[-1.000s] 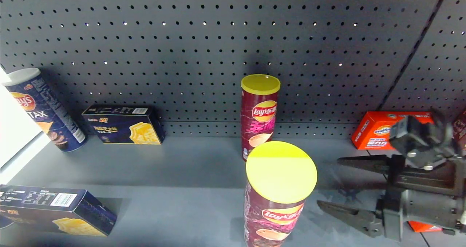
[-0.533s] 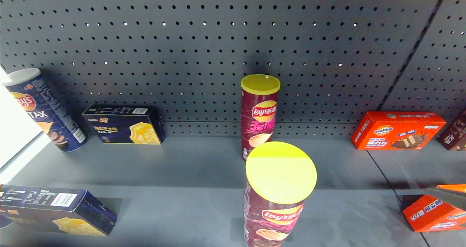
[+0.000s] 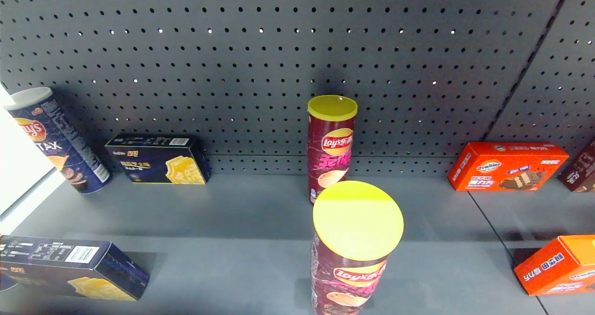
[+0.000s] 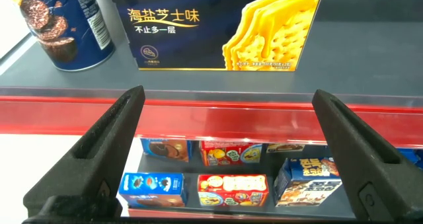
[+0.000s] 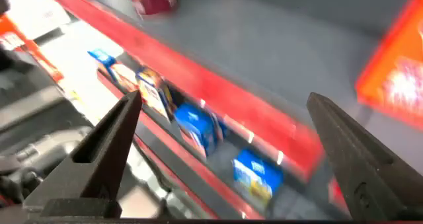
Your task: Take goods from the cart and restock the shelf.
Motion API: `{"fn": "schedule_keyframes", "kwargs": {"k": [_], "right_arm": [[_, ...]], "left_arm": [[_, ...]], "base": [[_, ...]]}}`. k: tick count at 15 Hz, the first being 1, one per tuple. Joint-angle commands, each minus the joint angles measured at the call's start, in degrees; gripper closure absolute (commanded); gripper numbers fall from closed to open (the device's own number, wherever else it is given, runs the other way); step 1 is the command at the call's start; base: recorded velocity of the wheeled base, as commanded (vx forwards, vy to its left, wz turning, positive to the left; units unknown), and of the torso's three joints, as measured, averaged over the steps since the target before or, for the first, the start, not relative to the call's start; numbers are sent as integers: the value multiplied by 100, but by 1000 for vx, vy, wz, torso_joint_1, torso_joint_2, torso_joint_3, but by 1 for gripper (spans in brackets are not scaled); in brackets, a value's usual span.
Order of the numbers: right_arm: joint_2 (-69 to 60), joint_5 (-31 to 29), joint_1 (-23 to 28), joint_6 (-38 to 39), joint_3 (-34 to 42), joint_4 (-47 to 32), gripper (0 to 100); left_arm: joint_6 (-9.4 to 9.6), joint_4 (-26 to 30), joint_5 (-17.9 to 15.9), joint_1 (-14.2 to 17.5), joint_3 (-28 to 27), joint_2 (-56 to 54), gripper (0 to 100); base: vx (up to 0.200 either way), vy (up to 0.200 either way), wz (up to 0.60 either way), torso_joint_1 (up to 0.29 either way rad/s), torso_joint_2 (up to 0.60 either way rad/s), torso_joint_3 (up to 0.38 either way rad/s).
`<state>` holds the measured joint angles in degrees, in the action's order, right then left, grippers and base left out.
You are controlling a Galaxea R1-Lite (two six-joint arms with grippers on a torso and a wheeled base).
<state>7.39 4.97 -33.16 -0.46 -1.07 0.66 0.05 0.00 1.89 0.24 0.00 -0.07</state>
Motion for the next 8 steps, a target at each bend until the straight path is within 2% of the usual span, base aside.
{"fn": "schedule_keyframes", "kwargs": {"k": [1,2,3,8], "right_arm": [[-739,-726,292,117,-7,-92,0],[-739,-1095,108,152,107,-75,0],[-739,-902,55,55,98,-83,0],[-739,-902,-24,55,107,-75,0]], "left_arm": [[-5,0,4,2,0,7,0],[4,0,4,2,0,7,0],[-5,0,4,2,0,7,0],[4,0,4,2,0,7,0]], "base": [[0,0,0,0,0,0],[0,0,0,0,0,0],[0,0,0,0,0,0],[0,0,0,0,0,0]]}}
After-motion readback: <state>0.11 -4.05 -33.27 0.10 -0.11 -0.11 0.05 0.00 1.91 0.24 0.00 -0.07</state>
